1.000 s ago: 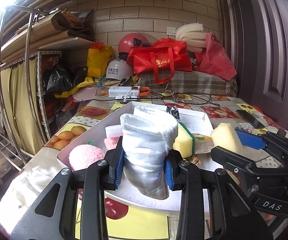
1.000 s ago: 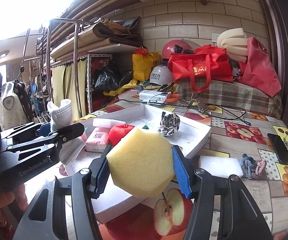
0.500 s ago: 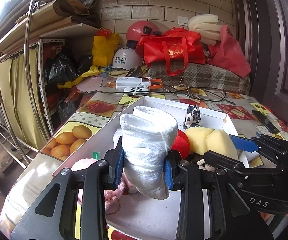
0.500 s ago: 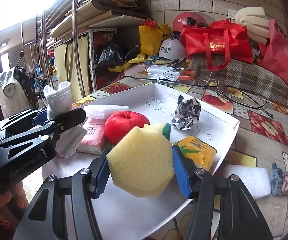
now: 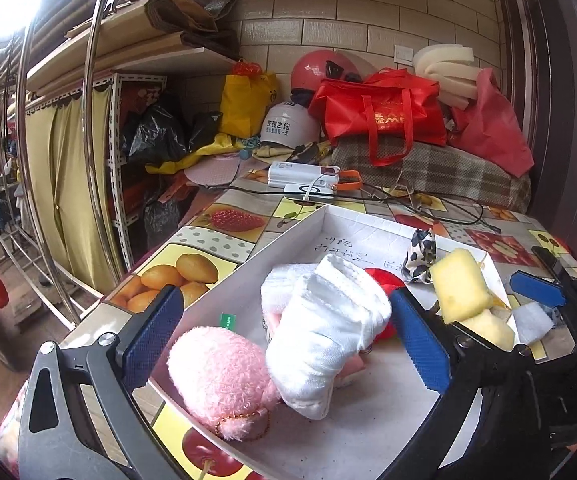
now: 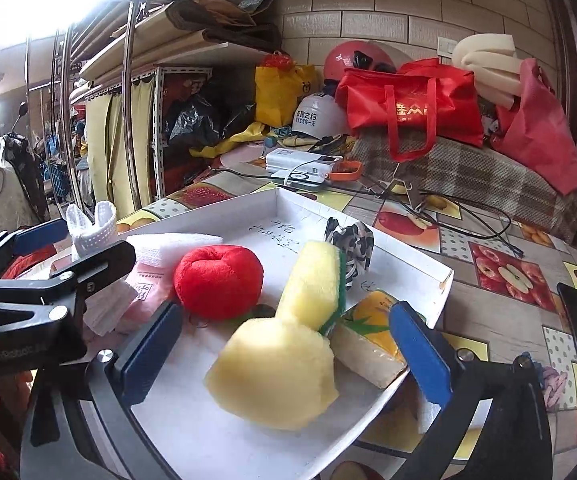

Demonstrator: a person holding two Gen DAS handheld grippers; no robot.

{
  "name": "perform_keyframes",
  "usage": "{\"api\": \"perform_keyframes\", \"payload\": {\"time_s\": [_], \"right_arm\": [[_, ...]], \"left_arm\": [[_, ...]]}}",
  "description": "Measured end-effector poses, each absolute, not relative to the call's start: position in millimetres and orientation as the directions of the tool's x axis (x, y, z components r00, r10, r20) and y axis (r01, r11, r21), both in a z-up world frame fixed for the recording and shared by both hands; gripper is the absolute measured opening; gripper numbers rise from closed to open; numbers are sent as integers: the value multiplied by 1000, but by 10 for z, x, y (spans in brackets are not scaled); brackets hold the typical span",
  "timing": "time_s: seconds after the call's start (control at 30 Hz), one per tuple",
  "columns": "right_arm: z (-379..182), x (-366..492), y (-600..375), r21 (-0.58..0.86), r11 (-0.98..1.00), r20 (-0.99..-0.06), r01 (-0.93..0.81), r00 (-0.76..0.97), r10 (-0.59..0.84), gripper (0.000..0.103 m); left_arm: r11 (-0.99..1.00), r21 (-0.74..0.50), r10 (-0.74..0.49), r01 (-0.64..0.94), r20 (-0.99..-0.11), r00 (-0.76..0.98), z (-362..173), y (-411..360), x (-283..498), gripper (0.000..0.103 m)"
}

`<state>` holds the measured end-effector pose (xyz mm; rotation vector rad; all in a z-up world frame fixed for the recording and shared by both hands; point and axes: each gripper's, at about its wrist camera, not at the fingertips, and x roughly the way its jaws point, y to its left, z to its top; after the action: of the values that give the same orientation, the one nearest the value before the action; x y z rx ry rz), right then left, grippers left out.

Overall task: Organize soft objects
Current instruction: 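Carry the towel and sponge into the white box and open both tools, then grasp a white foam sheet with the left tool while the right tool grasps the rope knot toy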

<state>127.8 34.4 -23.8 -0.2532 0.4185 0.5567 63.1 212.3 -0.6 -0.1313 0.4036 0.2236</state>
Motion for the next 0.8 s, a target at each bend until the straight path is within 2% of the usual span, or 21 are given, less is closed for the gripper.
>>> {"api": "perform_keyframes", "payload": {"time_s": [0.2,0.37,0.43,0.63,0.8], "right_arm": [[-208,1231,335,-147,825,-411,-545,793,450,103],[-151,1145,186,-114,838,-342,-534,813,472,103],[-146,1101,106,-101,841,-335,-532,814,475,103],[-146,1069,-341,-67,874,-340,-482,834,434,103],[-125,1265,-956,-55,934,-355,-353,881,312,103]], "left_arm": [[963,-44,232,-266,-365,902,20,2067,578,103],[955,-65,257,-288,-299,919,49,2078,424,103],[956,-60,257,-288,-302,918,47,2036,392,103],[982,-23,173,-188,-301,938,50,1679,270,103],[998,-33,44,-56,-311,949,60,1279,194,103]]}}
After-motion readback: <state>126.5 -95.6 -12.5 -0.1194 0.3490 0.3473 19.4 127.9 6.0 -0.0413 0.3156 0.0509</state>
